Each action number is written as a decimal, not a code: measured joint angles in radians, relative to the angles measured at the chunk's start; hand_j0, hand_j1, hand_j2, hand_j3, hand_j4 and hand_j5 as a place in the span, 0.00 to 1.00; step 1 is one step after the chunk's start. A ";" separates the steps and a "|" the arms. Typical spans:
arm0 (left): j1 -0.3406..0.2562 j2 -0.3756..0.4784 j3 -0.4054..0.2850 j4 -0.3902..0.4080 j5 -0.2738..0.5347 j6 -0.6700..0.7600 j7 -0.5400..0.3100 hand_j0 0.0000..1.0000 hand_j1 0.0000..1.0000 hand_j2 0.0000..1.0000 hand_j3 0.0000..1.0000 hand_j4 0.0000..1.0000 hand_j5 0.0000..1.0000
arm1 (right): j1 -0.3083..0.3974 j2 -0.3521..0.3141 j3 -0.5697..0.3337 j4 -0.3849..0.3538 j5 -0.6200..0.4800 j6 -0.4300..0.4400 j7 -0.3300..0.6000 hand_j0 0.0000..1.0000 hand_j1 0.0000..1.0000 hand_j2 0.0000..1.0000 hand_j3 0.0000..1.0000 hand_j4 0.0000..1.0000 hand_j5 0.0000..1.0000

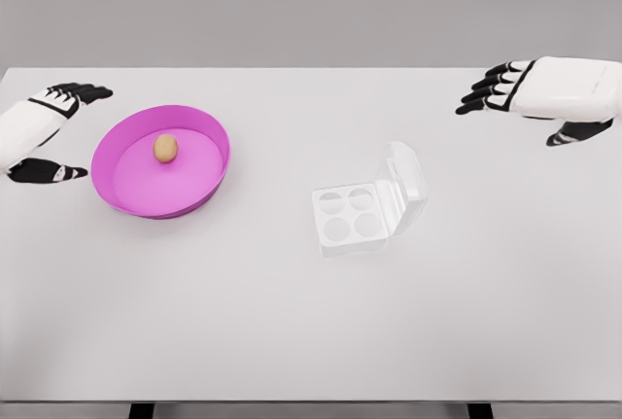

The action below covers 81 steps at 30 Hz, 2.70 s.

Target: Pack egg into the box and close the box lid

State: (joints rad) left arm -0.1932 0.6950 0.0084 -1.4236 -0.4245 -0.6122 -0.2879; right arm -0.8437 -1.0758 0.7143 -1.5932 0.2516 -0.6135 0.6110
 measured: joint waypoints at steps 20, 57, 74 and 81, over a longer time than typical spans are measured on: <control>-0.473 -0.070 -0.326 0.324 -0.022 -0.001 -0.311 1.00 1.00 1.00 1.00 1.00 1.00 | 0.199 -0.204 -0.205 -0.014 -0.081 0.000 0.000 1.00 1.00 1.00 1.00 1.00 1.00; -0.566 -0.093 -0.560 0.422 -0.075 -0.001 -0.323 0.83 0.83 0.83 0.83 0.83 0.83 | 0.225 -0.342 -0.246 -0.139 -0.139 0.000 0.000 1.00 1.00 1.00 1.00 1.00 1.00; -0.574 -0.102 -0.561 0.424 -0.162 -0.001 -0.323 0.81 0.81 0.81 0.81 0.81 0.81 | 0.362 -0.218 -0.358 -0.152 -0.125 -0.001 0.001 1.00 1.00 1.00 1.00 1.00 1.00; -0.574 -0.116 -0.560 0.429 -0.182 -0.001 -0.323 0.79 0.79 0.79 0.79 0.79 0.79 | 0.425 -0.095 -0.421 -0.144 -0.091 -0.001 0.001 1.00 1.00 1.00 1.00 1.00 1.00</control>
State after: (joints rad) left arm -0.7670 0.5785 -0.5518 -0.9949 -0.6061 -0.6134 -0.6113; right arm -0.4188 -1.1708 0.2933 -1.7370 0.1601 -0.6142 0.6115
